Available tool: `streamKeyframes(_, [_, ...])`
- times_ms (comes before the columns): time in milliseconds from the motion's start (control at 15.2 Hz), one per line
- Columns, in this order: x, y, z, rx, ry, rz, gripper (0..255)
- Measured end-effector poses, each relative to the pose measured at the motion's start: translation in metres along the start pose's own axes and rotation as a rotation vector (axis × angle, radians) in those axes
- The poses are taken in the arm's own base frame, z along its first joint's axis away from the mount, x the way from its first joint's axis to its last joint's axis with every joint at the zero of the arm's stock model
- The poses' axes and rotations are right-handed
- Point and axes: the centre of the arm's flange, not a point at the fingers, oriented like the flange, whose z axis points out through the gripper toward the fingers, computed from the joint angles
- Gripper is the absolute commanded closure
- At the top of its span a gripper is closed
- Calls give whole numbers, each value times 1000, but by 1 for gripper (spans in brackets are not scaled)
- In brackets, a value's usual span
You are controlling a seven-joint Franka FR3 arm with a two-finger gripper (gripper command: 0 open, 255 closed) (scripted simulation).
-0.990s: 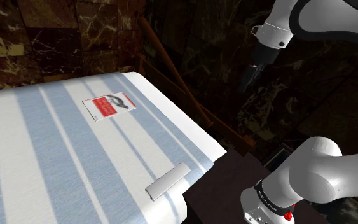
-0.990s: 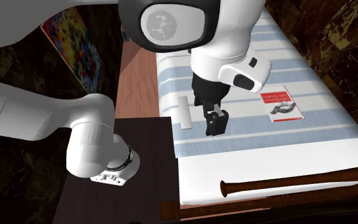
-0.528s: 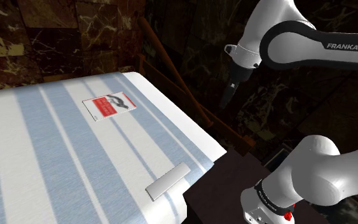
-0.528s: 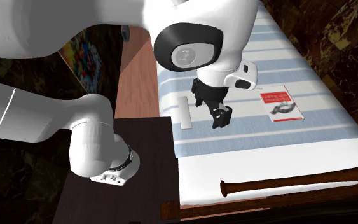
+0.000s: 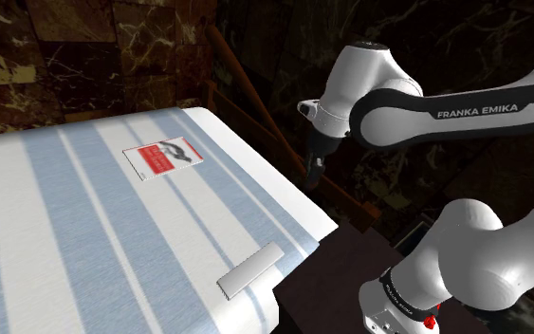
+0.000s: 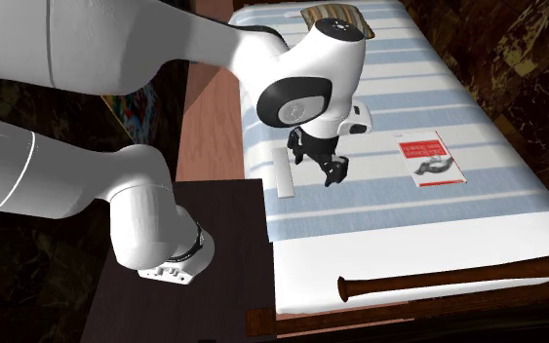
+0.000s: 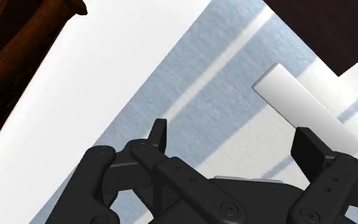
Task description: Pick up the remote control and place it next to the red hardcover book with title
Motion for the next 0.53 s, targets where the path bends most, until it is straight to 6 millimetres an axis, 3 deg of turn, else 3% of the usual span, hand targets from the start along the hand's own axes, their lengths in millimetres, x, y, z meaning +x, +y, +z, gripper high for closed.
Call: streamKeyframes(528, [37, -60, 77, 6, 13, -289, 0])
